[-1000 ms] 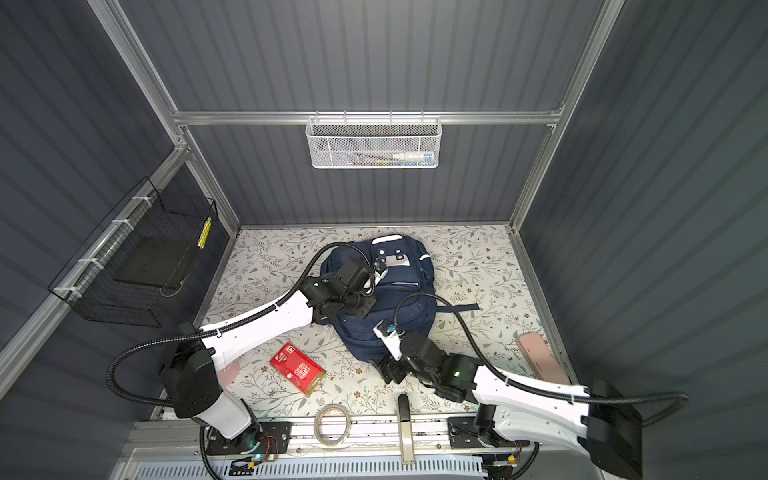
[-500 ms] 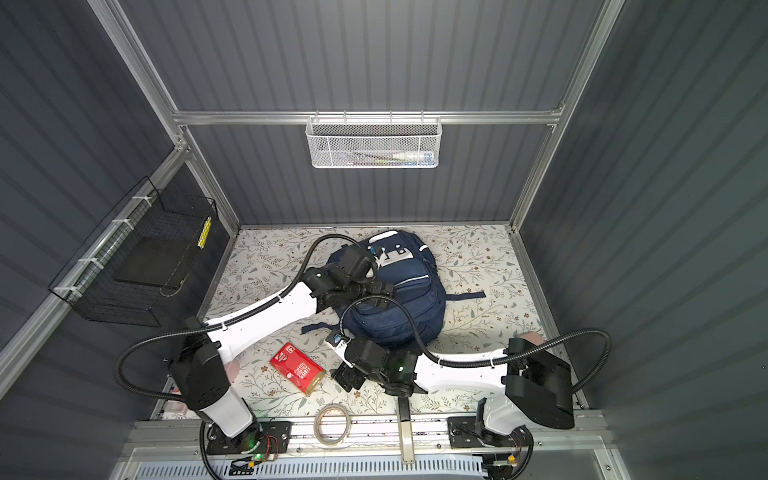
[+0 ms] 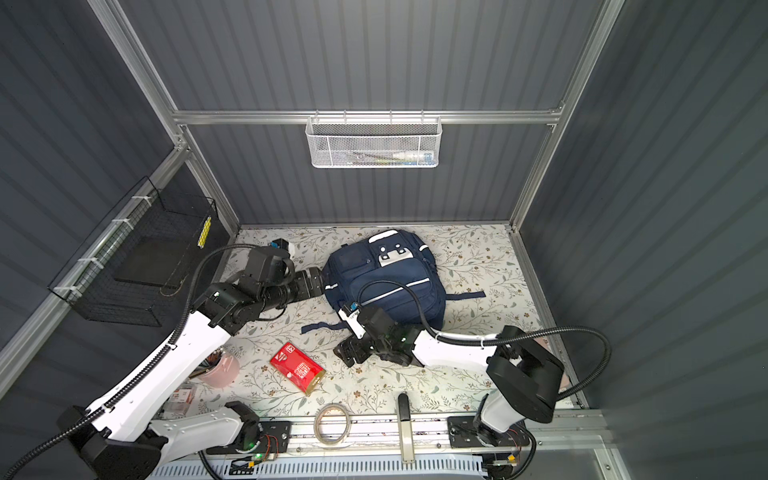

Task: Pack books, pencil case, and school supplies into a backpack
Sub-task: Pick up the ruler set bag from the center of the table.

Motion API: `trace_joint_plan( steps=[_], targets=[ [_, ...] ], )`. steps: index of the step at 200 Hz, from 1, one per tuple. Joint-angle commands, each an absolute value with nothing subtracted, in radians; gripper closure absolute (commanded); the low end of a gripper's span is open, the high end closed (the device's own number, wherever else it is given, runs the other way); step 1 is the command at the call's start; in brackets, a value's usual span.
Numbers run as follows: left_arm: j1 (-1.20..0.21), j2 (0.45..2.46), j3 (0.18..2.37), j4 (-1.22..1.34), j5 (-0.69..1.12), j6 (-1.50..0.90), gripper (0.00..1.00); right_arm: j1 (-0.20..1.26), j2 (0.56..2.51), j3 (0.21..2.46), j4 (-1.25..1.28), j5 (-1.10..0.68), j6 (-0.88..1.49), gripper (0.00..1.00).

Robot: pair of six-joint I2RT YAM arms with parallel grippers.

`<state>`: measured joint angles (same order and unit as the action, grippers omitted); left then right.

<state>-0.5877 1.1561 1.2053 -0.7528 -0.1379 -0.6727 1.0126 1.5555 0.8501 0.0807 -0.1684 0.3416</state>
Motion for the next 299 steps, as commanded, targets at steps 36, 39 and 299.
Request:
trace_joint_plan(
  steps=[36,39,299],
  targets=[
    [-0.588,0.942,0.867,-0.941,-0.184,-1.167,0.15,1.027,1.714,1.071,-0.019,-0.37,0.461,0.1],
    [-0.587,0.93,0.848,-0.944,-0.189,-1.191,0.16,1.03,1.723,1.083,-0.027,-0.374,0.464,0.09],
    [-0.589,1.199,0.422,-0.538,-0.159,-1.408,1.0,1.041,2.114,1.33,-0.144,-0.572,0.65,0.22]
  ],
)
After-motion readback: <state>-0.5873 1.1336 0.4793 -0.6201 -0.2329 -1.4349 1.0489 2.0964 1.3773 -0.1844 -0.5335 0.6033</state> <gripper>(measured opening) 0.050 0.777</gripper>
